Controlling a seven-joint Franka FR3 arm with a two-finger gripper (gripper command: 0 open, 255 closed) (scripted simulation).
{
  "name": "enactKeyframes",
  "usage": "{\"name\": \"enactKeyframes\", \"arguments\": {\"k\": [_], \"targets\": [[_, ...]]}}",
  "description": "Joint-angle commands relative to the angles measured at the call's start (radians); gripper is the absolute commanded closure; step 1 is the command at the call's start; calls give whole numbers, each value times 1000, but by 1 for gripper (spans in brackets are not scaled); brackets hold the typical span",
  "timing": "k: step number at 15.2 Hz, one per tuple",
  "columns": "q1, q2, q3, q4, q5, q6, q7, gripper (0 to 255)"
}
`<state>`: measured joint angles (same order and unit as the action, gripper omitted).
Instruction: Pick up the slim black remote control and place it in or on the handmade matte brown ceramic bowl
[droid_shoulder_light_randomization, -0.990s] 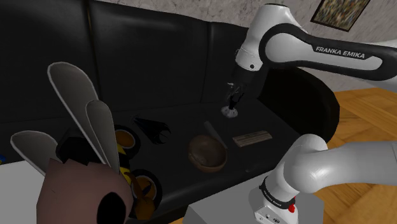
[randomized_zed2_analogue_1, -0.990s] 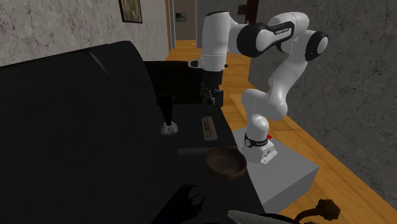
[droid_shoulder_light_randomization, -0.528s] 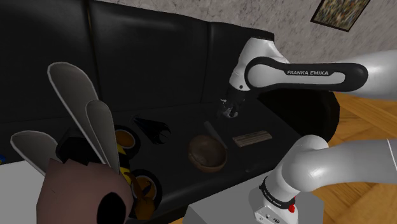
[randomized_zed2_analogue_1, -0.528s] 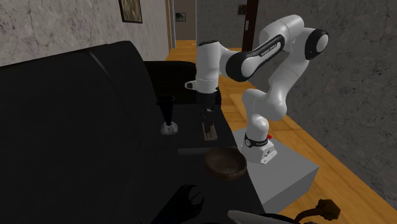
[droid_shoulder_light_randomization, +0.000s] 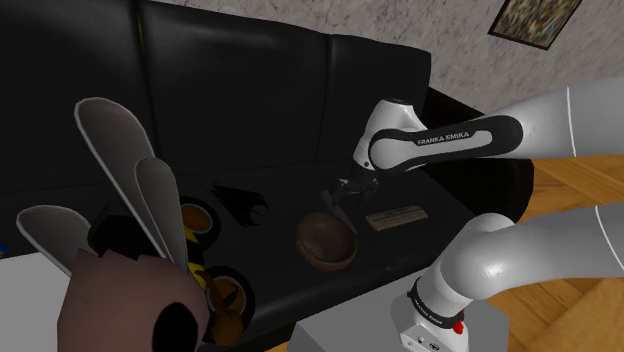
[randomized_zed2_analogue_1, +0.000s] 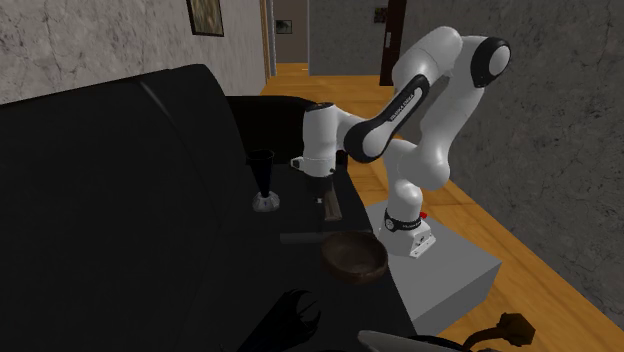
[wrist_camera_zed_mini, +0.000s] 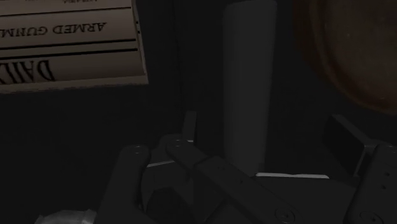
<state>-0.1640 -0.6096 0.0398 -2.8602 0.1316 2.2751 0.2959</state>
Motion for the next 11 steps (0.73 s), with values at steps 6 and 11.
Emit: {"name": "enactKeyframes", "arguments": {"k": [6,11], "targets": [[11,108,5,-51,22,159,-4,0],[11,108,5,-51,22,159,-4,0]]}}
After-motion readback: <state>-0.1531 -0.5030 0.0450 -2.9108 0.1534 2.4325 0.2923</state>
